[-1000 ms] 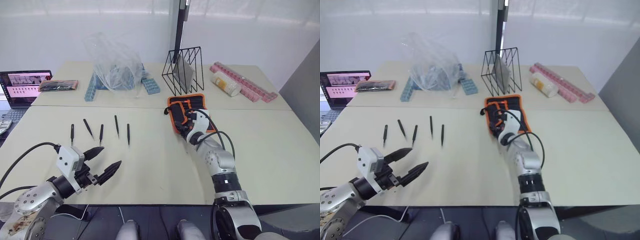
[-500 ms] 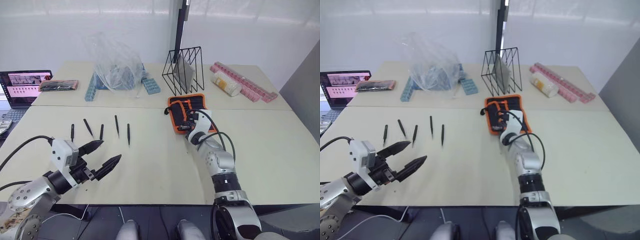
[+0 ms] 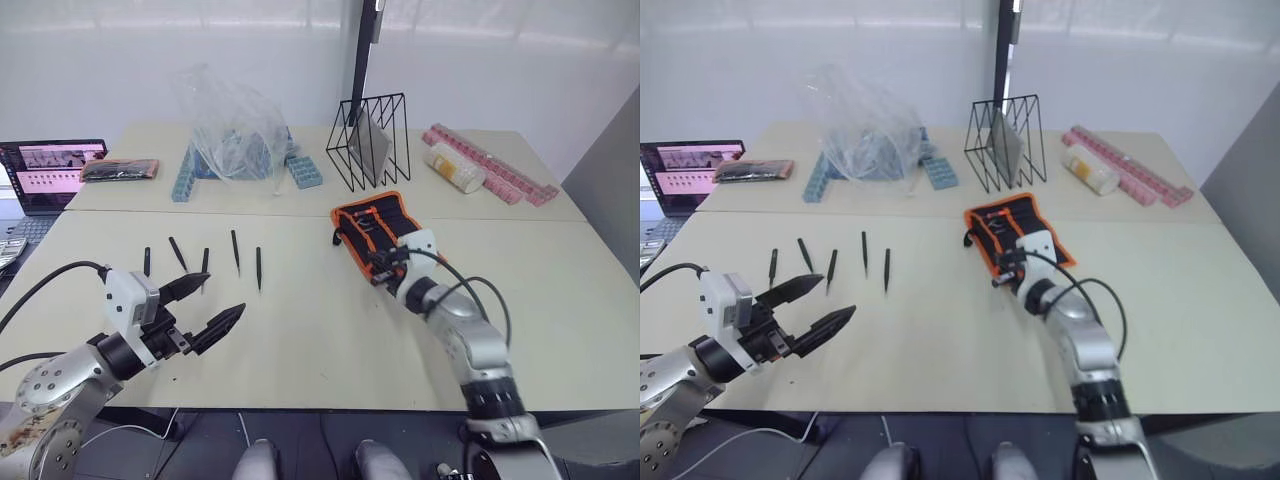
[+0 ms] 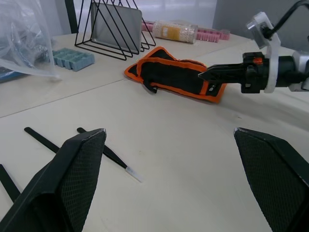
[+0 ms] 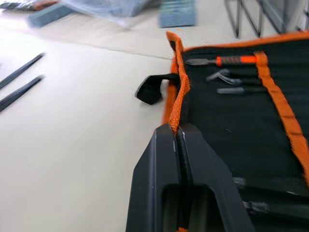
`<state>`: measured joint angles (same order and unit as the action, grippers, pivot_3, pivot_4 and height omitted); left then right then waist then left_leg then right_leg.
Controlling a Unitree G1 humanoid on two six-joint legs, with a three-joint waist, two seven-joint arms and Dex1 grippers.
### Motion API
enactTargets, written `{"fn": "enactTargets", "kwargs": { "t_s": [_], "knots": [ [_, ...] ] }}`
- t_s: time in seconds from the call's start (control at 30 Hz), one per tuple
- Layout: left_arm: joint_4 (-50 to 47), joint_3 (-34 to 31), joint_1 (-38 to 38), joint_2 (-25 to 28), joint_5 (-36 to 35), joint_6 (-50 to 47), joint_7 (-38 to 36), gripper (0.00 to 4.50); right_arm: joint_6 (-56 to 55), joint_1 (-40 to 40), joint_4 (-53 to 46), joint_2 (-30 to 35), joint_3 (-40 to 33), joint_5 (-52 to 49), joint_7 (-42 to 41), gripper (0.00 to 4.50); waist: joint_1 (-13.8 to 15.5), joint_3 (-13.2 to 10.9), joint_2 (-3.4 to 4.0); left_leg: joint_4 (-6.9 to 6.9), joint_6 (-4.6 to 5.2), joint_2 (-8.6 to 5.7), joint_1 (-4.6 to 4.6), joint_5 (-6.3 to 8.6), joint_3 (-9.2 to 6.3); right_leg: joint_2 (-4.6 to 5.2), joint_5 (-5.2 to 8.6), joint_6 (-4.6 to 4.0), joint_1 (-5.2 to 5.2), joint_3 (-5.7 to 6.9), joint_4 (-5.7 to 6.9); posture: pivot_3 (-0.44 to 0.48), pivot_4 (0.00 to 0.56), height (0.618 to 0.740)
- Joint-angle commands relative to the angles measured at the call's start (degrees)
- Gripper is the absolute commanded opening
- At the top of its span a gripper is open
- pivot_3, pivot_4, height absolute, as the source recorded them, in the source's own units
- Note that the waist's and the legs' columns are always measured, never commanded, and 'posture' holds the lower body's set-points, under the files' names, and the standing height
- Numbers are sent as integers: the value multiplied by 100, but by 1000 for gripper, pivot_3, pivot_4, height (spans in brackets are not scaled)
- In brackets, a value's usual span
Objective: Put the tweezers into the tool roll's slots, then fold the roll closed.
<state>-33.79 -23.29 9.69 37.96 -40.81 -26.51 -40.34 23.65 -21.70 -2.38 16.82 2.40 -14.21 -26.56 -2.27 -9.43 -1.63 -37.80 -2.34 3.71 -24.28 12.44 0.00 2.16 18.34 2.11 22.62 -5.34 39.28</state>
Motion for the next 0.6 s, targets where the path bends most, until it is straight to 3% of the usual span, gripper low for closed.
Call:
{"fn": "enactTargets", "kwargs": {
  "t_s": [0.03,0.27,0.6],
  "knots": [
    [53,55,-100,97,10,38,-124,4500,-115,387,-945,487,224,-76,-700,17,-6,0,0,0,0,0,0,0,0,0,0,0,-1,0,-2,0,150,705],
    [591,456,-426,414,144,7,-610,4500,292,1334,-2431,1316,669,-337,-1524,17,-15,0,0,1,0,4,2,0,-4,-8,1,0,-6,0,-9,0,150,705],
    [1292,1067,-1449,1062,257,-211,-1423,4500,1101,1625,-3307,962,1588,-446,-1215,17,-6,-2,-4,0,0,5,1,0,-7,-13,1,1,-8,-1,-14,0,150,705]
  ]
}}
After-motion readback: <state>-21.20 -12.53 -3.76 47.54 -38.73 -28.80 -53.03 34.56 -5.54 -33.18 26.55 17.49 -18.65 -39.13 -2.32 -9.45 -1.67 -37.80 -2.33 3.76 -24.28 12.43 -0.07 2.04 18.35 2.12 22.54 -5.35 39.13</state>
